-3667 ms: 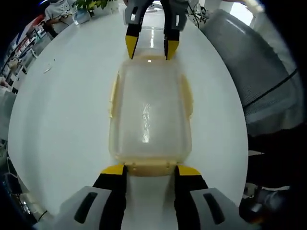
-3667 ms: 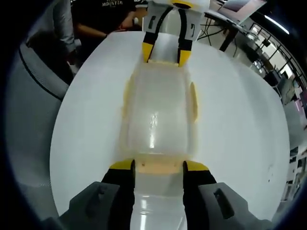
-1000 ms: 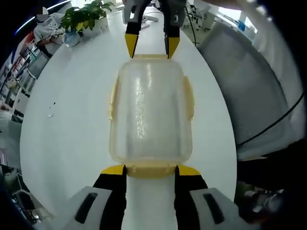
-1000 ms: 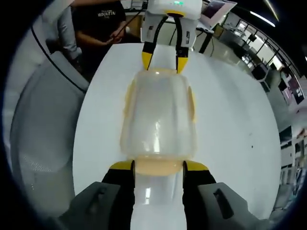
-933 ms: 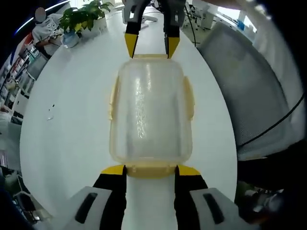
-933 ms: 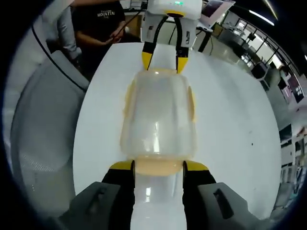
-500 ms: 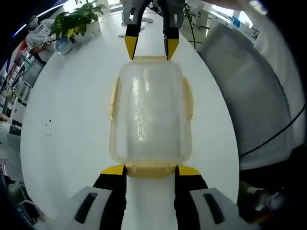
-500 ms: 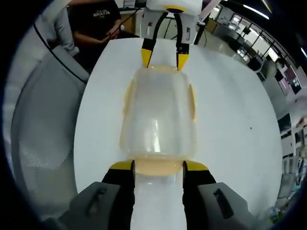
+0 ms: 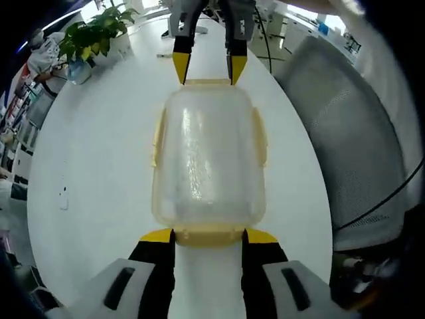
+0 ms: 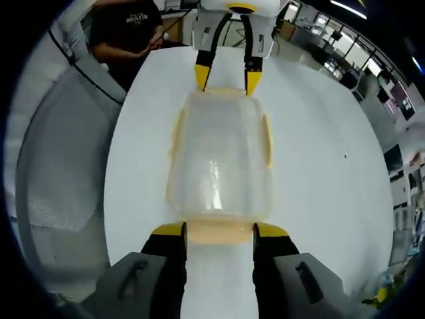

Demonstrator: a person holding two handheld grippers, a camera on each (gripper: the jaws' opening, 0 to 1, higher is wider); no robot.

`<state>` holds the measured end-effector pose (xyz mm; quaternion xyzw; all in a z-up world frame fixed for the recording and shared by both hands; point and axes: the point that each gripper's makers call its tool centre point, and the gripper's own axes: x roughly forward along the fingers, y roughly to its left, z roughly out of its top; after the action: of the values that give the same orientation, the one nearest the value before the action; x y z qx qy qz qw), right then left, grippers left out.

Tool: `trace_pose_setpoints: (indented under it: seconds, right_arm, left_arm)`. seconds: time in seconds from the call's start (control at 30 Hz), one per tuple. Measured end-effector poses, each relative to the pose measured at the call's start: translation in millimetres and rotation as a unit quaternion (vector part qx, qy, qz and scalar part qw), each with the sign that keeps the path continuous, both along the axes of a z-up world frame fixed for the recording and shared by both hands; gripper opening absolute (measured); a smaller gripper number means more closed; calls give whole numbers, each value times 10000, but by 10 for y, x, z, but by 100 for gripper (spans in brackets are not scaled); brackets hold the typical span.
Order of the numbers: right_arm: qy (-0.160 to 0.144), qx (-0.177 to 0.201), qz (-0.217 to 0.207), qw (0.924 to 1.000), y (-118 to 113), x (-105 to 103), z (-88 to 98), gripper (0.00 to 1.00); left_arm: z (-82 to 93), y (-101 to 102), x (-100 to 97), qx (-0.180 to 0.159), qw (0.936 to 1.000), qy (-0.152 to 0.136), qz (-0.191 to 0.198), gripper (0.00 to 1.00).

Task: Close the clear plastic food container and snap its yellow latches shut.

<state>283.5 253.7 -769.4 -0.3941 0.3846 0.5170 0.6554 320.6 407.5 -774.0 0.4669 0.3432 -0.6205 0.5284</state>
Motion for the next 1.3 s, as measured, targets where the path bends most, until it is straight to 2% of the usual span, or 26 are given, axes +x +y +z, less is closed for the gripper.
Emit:
trace_pose_setpoints:
  seconds: [0.53,1.3]
  right_arm:
    - [89,17,69,9999,-179,6,-92,35]
    - [158,49,211,9996,-243,30,-129,35]
  left_arm:
    - [-69,-181,-36,70,9999,87,101,34]
    - [-131,-216,-74,257,9992,215,226,35]
